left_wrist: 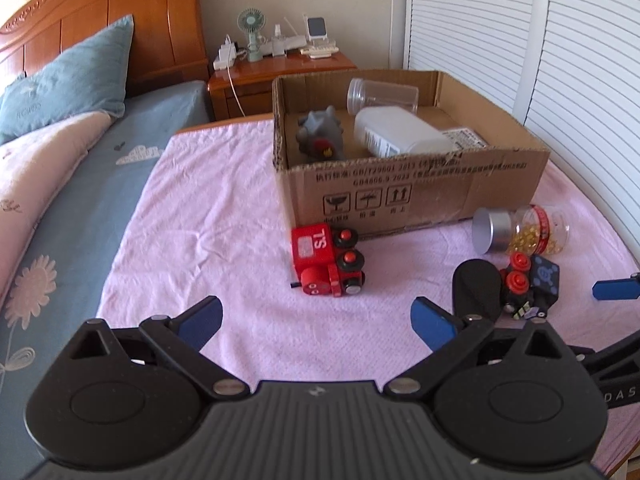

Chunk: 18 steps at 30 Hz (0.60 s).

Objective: Organize rigid objects
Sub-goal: 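Grasp the red toy train with the left tool while the right tool approaches the black cube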

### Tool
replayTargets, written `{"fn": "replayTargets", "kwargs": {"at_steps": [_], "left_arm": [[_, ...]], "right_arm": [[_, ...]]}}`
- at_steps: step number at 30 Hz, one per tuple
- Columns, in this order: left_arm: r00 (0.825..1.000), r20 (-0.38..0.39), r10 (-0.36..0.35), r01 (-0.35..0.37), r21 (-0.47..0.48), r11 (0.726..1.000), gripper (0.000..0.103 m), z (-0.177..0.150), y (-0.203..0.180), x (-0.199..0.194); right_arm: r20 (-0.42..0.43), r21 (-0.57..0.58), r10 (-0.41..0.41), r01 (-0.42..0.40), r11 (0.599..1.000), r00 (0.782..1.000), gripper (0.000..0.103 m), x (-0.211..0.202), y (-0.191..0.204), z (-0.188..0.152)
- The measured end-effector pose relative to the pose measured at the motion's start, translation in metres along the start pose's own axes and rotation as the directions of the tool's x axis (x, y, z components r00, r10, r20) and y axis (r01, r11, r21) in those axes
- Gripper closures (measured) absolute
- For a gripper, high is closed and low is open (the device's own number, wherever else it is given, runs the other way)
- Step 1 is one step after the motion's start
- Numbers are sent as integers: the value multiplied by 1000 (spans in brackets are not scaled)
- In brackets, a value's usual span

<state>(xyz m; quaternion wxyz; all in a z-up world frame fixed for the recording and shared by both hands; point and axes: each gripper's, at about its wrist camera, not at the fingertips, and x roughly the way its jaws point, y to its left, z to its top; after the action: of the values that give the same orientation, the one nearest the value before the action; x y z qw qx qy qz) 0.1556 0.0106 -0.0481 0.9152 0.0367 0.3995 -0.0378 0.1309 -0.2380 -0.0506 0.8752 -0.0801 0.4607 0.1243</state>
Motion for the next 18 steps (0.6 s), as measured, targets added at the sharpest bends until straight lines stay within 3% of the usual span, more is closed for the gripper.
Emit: {"fn": "replayTargets", "kwargs": {"at_steps": [11, 18], "left_arm": [[996, -84, -23, 14, -106, 994, 2, -4, 9, 46], [998, -56, 38, -45, -130, 990, 0, -3, 4, 53]], "right_arm": [[57, -20, 22, -21, 1000, 998, 0, 0, -2, -7], [79, -28, 28, -26, 999, 997, 0, 0, -2, -9]]}}
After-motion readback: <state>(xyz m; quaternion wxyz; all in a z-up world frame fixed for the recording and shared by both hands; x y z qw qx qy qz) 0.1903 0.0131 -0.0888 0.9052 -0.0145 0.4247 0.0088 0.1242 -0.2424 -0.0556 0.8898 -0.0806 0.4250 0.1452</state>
